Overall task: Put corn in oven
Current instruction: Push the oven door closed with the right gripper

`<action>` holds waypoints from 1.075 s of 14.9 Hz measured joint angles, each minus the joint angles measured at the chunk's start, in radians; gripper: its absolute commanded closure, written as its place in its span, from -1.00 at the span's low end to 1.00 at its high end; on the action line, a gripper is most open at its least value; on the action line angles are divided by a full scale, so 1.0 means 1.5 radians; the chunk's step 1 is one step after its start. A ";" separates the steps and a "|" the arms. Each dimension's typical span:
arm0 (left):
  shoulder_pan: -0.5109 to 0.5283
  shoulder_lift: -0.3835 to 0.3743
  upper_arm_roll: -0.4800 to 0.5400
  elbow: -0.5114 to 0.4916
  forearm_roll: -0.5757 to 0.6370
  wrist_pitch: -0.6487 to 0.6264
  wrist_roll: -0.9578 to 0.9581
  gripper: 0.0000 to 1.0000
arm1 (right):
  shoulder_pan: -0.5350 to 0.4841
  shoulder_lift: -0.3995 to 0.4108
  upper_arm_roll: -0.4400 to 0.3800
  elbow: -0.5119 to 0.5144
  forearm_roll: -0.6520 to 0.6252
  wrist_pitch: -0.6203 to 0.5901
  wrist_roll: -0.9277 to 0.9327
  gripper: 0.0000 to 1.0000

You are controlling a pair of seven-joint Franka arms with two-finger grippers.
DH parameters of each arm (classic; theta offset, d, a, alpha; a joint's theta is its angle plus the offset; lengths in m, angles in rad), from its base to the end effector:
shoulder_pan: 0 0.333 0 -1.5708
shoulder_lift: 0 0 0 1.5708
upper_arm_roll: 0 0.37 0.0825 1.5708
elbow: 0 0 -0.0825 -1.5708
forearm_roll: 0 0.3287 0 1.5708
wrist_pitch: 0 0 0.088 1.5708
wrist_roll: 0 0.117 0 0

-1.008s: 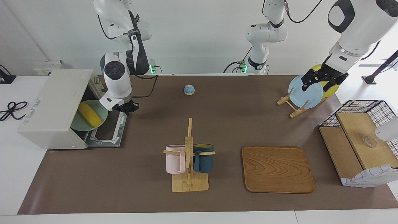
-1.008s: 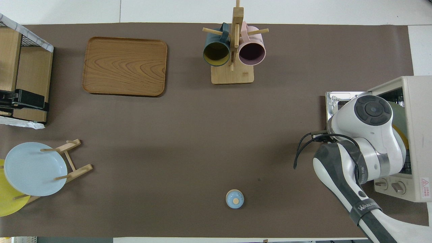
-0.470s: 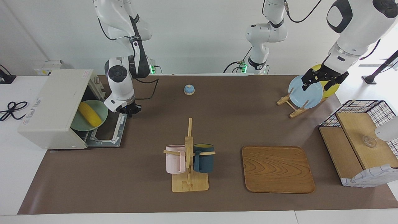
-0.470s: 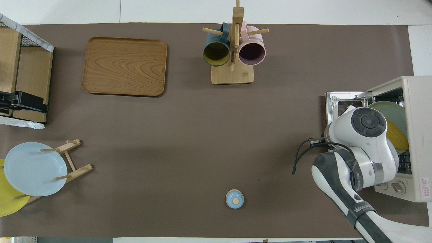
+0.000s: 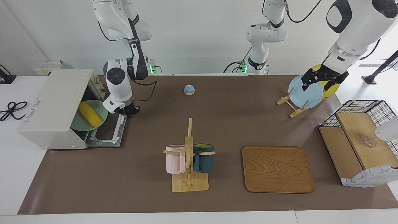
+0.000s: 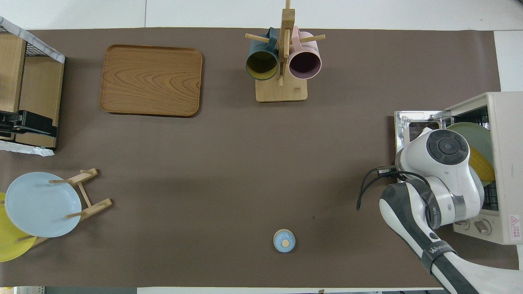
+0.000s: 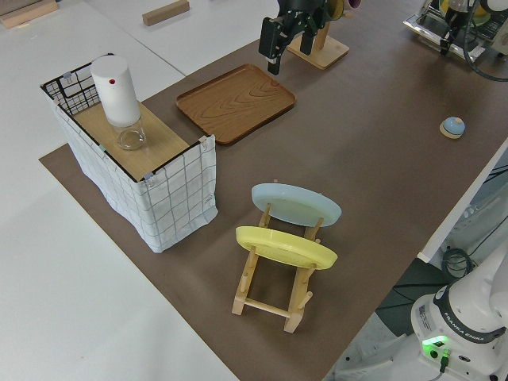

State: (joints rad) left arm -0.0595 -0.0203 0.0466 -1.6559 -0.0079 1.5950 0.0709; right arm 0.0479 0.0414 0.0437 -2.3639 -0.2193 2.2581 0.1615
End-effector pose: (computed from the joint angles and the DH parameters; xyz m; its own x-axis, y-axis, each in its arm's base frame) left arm 0.4915 -0.0070 0.6452 0.9957 -0.0835 -0.0399 -0.0831 -0.9965 0.0117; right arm 0.4489 0.0336 0.3830 0.9888 0.0702 -0.1313 0.0920 -0.9816 0.1676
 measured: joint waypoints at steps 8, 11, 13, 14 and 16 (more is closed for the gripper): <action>0.000 0.000 0.000 0.000 0.000 0.000 0.000 -1.00 | -0.015 -0.076 0.009 0.110 -0.054 -0.229 -0.104 1.00; 0.001 0.000 0.001 0.000 0.001 0.000 0.000 -1.00 | -0.086 -0.131 0.001 0.127 -0.074 -0.254 -0.205 1.00; 0.000 0.000 0.000 0.000 0.001 0.000 0.000 -1.00 | -0.115 -0.138 -0.017 0.139 -0.085 -0.256 -0.240 1.00; 0.000 0.000 0.000 0.000 0.001 0.001 0.000 -1.00 | -0.117 -0.135 -0.022 0.147 -0.085 -0.261 -0.245 1.00; 0.000 -0.001 0.000 0.000 0.001 0.006 0.000 -1.00 | -0.113 -0.125 -0.020 0.173 -0.081 -0.293 -0.245 1.00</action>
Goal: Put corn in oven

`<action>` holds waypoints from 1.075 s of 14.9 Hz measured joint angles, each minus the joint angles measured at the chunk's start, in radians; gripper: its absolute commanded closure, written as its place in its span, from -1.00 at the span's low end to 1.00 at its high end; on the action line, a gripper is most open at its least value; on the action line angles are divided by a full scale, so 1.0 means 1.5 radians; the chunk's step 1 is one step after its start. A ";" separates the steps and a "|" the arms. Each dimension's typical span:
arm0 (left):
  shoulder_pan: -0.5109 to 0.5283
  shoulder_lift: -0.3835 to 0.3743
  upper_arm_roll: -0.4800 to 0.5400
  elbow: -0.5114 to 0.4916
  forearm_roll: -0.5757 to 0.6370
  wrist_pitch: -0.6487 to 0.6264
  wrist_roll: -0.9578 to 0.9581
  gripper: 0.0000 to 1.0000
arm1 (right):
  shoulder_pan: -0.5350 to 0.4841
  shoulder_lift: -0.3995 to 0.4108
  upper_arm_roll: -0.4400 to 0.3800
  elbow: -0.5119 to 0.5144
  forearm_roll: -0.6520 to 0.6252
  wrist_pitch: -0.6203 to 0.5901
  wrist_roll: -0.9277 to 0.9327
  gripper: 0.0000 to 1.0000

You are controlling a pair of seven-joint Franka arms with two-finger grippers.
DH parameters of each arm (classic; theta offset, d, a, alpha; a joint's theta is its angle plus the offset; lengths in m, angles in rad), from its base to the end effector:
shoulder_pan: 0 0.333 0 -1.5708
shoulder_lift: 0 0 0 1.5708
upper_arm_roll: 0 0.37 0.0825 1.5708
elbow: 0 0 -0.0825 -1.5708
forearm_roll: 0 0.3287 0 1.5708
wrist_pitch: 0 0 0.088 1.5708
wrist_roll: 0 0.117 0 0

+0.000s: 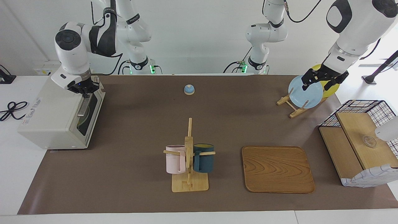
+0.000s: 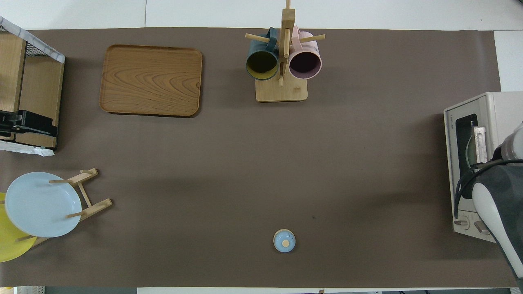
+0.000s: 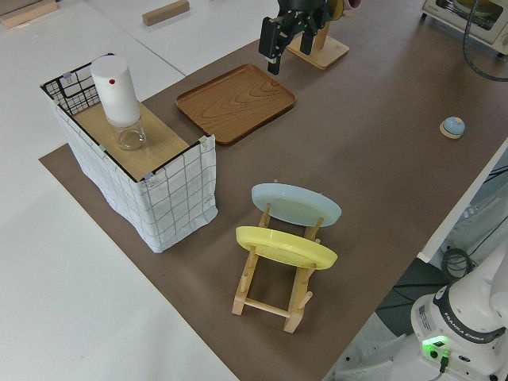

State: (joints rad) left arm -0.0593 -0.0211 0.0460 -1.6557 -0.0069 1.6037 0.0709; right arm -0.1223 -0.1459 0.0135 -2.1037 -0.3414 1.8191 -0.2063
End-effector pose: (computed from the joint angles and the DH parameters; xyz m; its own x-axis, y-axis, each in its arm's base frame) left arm 0.4923 -0.0070 0.6464 0.9960 -0.0839 -0.0303 -0.0836 -0.9964 0.0100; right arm 0.4305 -0.0776 0.5403 0.9624 0.1695 -0.2122 0.2251 -0.9349 0.2742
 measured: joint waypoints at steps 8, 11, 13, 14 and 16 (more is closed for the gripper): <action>0.000 0.000 -0.003 0.000 0.000 0.011 0.000 -1.00 | 0.037 0.015 0.018 0.195 0.120 -0.182 0.002 0.45; -0.003 0.000 -0.005 0.000 0.000 0.011 0.000 -1.00 | 0.039 0.036 0.018 0.268 0.144 -0.262 0.004 0.45; -0.008 0.000 -0.005 0.000 0.000 0.011 0.000 -1.00 | 0.037 0.048 0.017 0.302 0.151 -0.284 0.004 0.44; -0.009 0.000 -0.006 0.000 0.000 0.011 0.000 -1.00 | 0.035 0.053 0.017 0.308 0.160 -0.284 0.004 0.40; -0.009 0.000 -0.006 0.000 0.000 0.011 0.000 -1.00 | 0.034 0.061 0.017 0.313 0.171 -0.284 0.004 -0.99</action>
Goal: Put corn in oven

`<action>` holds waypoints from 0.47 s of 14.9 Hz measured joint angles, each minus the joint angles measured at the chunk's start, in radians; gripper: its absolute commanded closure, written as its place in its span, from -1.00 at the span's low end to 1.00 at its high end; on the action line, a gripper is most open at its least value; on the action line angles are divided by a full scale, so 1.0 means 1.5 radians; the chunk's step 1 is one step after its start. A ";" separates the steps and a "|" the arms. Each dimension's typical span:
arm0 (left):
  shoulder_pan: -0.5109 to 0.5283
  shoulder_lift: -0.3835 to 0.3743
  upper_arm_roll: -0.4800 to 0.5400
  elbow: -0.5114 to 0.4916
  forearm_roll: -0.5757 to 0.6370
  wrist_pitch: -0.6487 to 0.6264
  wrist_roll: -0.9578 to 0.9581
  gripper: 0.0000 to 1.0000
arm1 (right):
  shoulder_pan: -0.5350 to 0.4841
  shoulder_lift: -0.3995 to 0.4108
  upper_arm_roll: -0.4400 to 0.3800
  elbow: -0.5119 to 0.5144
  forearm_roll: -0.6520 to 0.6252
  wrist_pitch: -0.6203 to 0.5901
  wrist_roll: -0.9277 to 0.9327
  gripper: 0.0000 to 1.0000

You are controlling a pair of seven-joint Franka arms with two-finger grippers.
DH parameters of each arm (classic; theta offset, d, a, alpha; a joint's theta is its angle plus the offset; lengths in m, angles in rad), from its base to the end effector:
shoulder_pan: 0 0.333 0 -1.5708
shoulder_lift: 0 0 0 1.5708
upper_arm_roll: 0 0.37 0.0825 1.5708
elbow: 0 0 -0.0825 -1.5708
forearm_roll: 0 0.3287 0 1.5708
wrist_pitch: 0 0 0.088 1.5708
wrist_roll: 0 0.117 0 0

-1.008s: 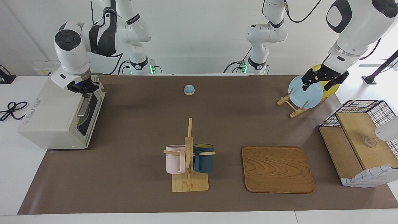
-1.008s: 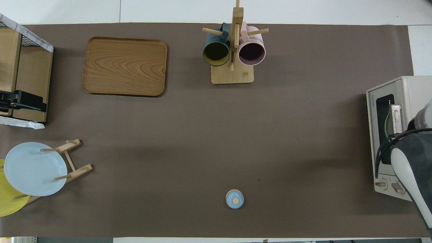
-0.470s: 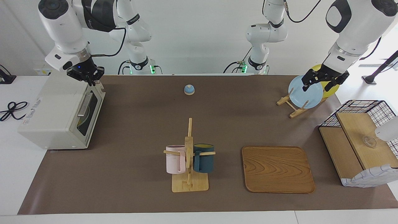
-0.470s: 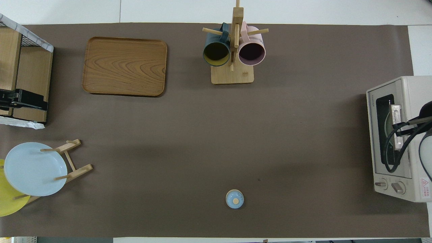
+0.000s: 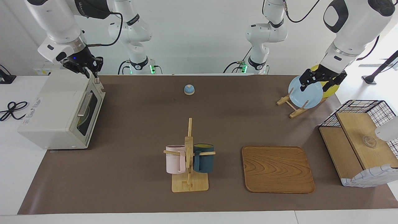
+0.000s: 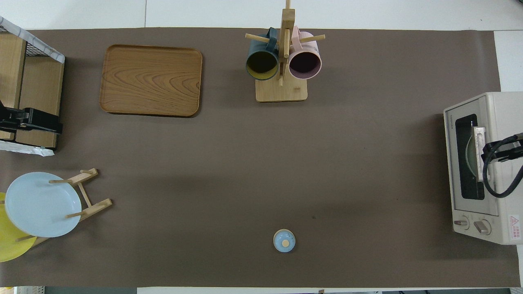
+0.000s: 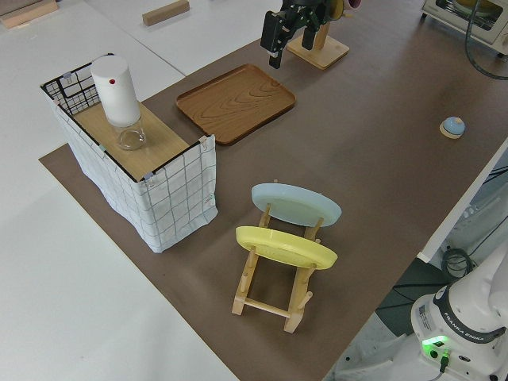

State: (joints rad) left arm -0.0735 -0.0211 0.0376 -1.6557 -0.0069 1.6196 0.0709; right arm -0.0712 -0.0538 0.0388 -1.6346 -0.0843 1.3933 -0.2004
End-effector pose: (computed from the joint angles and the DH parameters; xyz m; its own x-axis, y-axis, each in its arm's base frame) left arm 0.4939 -0.0183 0.6477 0.9942 -0.1063 -0.0144 -0.1062 -0.9943 0.0087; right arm 0.4561 -0.0251 0.6552 0.9681 0.1520 -0.1992 0.1645 -0.9852 0.0476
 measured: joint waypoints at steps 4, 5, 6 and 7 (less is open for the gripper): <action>0.001 0.000 0.002 0.000 0.000 -0.001 0.000 -1.00 | 0.000 0.006 0.000 0.006 0.012 0.001 0.001 -1.00; 0.001 0.000 0.003 0.000 0.000 -0.001 0.000 -1.00 | 0.001 0.008 0.000 0.007 0.015 0.001 0.003 -1.00; 0.001 0.000 0.003 0.000 0.000 -0.001 0.000 -1.00 | 0.003 0.009 0.000 0.009 0.016 0.001 0.012 -1.00; 0.002 0.000 0.004 0.000 0.000 -0.001 0.000 -1.00 | 0.010 0.011 -0.001 0.013 0.016 0.001 0.024 -1.00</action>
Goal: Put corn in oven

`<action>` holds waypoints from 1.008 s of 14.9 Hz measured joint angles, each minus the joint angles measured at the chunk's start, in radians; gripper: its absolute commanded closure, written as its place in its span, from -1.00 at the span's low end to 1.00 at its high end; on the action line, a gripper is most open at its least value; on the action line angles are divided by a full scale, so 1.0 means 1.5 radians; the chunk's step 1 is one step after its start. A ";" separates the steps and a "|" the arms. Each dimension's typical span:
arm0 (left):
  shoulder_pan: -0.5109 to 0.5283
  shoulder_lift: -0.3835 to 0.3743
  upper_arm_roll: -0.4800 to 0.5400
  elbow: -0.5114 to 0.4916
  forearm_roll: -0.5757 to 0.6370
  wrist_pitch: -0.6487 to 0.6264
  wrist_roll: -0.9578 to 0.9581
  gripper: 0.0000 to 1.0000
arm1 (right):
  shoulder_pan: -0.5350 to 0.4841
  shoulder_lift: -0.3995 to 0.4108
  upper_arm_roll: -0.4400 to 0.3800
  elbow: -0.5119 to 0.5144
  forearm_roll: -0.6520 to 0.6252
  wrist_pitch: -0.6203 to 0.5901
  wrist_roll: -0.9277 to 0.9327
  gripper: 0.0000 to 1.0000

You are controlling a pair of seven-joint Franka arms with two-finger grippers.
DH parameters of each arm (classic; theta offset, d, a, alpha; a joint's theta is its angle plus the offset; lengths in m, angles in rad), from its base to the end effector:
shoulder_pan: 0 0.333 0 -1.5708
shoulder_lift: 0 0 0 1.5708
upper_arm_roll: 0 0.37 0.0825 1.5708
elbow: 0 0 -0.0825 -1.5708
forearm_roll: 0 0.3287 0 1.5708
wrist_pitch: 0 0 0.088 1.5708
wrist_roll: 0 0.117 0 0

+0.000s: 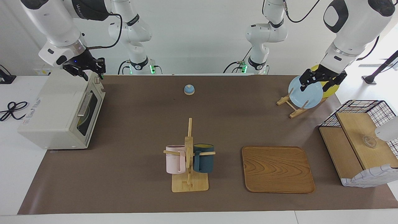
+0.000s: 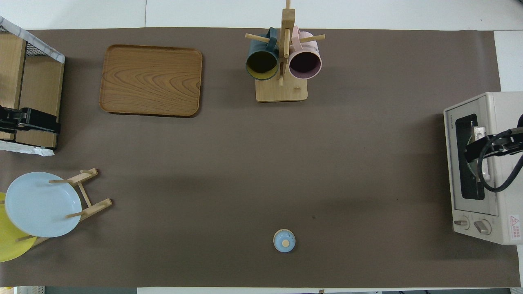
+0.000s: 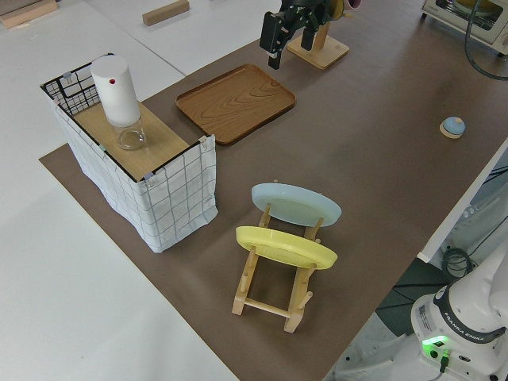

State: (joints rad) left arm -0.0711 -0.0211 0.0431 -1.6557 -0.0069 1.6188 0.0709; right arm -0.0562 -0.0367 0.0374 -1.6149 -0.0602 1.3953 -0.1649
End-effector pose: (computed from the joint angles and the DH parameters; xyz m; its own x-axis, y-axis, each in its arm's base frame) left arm 0.4939 -0.0143 0.6477 0.9950 -0.0984 -0.0152 -0.0983 -0.9951 0.0089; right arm 0.4632 -0.0161 0.6550 0.9726 0.1350 -0.1892 0.1433 -0.9892 0.0309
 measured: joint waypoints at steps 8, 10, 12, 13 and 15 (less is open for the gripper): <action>0.000 0.000 0.000 0.000 0.000 0.000 0.000 -1.00 | 0.072 0.010 -0.064 0.022 0.000 0.000 0.033 -1.00; 0.000 0.000 0.000 0.000 0.000 0.000 0.000 -1.00 | 0.072 0.010 -0.065 0.022 0.000 0.000 0.033 -1.00; 0.000 0.000 0.000 0.000 0.000 0.000 0.000 -1.00 | 0.072 0.010 -0.065 0.023 0.000 0.000 0.033 -1.00; 0.000 0.000 0.000 0.000 0.000 0.000 0.000 -1.00 | 0.072 0.010 -0.065 0.023 0.000 0.000 0.033 -1.00; 0.000 0.000 0.000 0.000 0.000 0.000 0.000 -1.00 | 0.068 0.010 -0.066 0.024 0.000 0.000 0.033 -1.00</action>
State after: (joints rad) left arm -0.0708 -0.0211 0.0435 -1.6557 -0.0069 1.6188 0.0709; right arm 0.0464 -0.0214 -0.0614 -1.5788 -0.0603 1.3953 -0.1160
